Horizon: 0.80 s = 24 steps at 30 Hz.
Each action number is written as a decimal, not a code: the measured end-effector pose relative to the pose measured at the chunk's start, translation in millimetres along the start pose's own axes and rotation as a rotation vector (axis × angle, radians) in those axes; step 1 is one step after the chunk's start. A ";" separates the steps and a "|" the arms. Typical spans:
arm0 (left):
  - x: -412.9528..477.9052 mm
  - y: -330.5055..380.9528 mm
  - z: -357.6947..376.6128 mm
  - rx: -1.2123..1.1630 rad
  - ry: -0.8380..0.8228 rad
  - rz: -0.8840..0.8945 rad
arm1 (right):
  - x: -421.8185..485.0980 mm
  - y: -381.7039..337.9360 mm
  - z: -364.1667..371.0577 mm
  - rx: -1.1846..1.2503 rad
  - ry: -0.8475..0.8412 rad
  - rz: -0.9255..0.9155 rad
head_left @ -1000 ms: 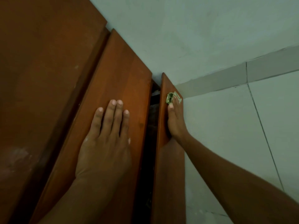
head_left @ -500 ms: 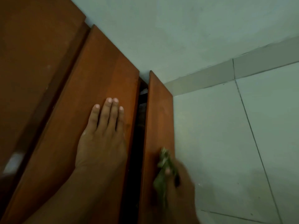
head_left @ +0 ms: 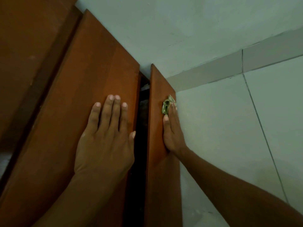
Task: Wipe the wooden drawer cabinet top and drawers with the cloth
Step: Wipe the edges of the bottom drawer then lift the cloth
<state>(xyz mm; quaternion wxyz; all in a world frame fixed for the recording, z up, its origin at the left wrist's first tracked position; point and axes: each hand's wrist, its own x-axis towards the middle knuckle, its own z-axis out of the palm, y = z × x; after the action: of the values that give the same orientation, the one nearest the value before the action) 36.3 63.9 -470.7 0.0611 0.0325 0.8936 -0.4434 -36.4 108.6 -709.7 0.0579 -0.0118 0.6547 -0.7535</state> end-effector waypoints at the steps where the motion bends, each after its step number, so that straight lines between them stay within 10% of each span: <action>1: 0.3 0.2 -0.1 -0.004 0.007 0.001 | 9.0 1.7 0.1 -0.005 0.011 0.007; 16: -1.5 -0.5 0.2 0.001 -0.043 0.044 | 73.8 4.8 34.0 -0.040 0.117 0.121; 24: 1.9 4.2 0.1 0.033 -0.057 0.018 | 14.5 -20.9 -3.4 0.422 0.355 0.381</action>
<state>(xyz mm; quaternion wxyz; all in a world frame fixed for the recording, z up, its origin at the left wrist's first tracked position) 34.9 66.4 -474.3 0.0900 0.0288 0.8838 -0.4582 -52.6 113.3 -690.5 0.0841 0.2545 0.4747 -0.8384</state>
